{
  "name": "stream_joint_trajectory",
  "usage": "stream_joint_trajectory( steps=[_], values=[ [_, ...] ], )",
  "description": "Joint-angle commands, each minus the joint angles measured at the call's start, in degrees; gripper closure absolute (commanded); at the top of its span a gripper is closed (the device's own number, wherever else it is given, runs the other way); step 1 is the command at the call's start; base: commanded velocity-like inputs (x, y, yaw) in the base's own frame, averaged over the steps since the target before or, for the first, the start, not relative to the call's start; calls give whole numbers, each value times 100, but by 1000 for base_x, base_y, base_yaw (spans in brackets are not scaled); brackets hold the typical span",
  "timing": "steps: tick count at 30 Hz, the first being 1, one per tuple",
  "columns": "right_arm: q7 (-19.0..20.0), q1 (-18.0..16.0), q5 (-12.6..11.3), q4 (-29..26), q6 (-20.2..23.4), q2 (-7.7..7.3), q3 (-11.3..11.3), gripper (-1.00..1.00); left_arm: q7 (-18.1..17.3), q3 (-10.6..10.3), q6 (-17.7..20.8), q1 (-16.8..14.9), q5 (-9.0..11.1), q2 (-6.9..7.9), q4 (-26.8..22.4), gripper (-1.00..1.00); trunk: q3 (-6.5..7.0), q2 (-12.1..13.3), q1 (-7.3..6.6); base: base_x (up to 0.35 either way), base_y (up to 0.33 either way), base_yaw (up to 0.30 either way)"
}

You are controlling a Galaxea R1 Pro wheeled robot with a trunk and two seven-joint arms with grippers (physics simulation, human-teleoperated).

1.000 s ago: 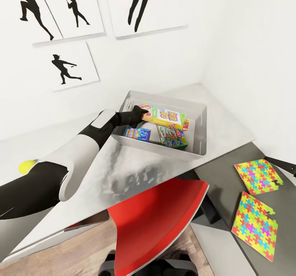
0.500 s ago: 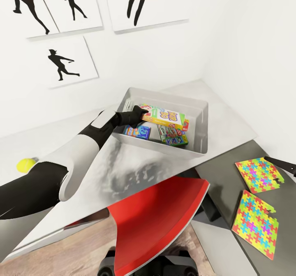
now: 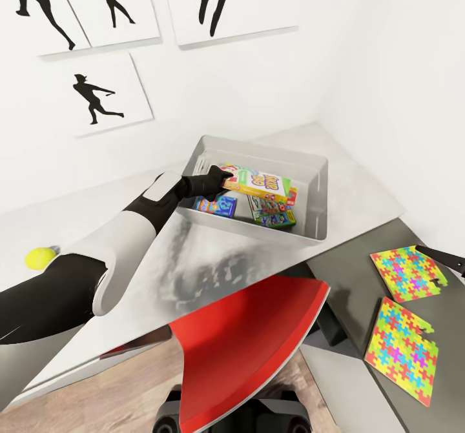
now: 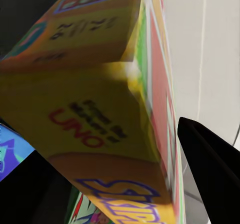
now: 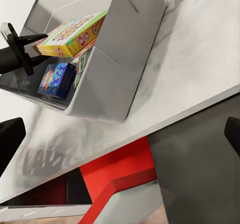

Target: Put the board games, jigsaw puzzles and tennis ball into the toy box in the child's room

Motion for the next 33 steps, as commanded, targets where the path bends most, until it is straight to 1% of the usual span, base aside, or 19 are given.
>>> stream_joint_trajectory(
  steps=[1, 13, 19, 26, 33],
  values=[
    [30, -5, 18, 0, 19, 0, -10, -100, 50, -28, -2, -3, 64, 3, -9, 100, -8, -9, 3, 0, 0, 0],
    [30, 2, 18, 0, 19, 3, -100, -100, 49, -28, -3, -3, 64, 3, -9, 100, -11, -9, 3, 0, 0, 0],
    [31, 5, 18, 0, 19, 4, -113, -100, -23, -28, 0, -3, 64, 0, -19, 100, -15, -9, 3, 0, 0, 0],
    [31, 8, 18, 0, 19, 4, -118, -100, -101, -28, 2, 18, 68, -6, -250, 100, -54, -9, 3, 0, 0, 0],
    [34, 11, 18, 0, 19, 4, -118, -100, -121, -28, 4, 27, 65, -2, -330, 100, -109, -9, 3, 0, 0, 0]
  ],
)
